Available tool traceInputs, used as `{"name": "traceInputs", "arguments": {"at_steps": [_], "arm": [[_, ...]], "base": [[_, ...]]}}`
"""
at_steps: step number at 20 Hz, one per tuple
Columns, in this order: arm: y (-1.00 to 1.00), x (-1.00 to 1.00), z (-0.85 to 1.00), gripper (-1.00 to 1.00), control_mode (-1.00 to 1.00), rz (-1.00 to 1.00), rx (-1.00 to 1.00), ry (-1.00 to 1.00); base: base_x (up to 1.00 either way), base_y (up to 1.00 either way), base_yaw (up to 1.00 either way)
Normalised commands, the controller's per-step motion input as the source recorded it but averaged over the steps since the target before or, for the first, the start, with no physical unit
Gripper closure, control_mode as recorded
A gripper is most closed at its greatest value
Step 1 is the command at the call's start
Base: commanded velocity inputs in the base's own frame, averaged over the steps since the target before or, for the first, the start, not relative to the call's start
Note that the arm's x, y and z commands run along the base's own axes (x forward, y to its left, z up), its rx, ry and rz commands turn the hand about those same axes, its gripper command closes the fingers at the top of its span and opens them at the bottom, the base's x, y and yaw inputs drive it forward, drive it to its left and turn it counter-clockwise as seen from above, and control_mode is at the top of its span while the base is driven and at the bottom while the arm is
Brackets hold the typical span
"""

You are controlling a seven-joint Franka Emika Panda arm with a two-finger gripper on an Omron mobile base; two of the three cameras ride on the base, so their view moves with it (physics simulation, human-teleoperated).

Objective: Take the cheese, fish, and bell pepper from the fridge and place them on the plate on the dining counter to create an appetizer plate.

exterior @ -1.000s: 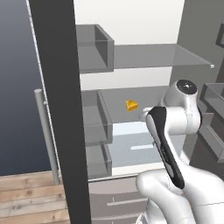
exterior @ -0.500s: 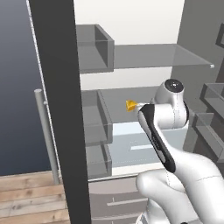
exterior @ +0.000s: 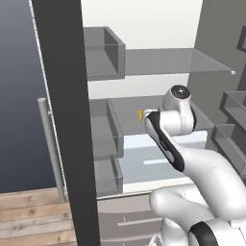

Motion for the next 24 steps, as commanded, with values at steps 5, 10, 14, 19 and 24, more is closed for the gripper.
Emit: {"name": "traceInputs", "arguments": {"at_steps": [5, 10, 14, 19, 24], "arm": [[0.02, 0.62, -0.19, -1.0, -1.0, 0.0, 0.0, 0.01], [0.11, 0.58, -0.14, -1.0, -1.0, 0.0, 0.0, 0.02], [0.12, 0.55, -0.25, -1.0, -1.0, 0.0, 0.0, 0.0], [0.07, 0.49, -0.2, -1.0, -1.0, 0.0, 0.0, 0.0], [0.0, 0.4, -0.02, -1.0, -1.0, -0.03, 0.0, 0.0]], "base": [[0.0, 0.0, 0.0], [0.0, 0.0, 0.0], [0.0, 0.0, 0.0], [0.0, 0.0, 0.0], [0.0, 0.0, 0.0]]}}
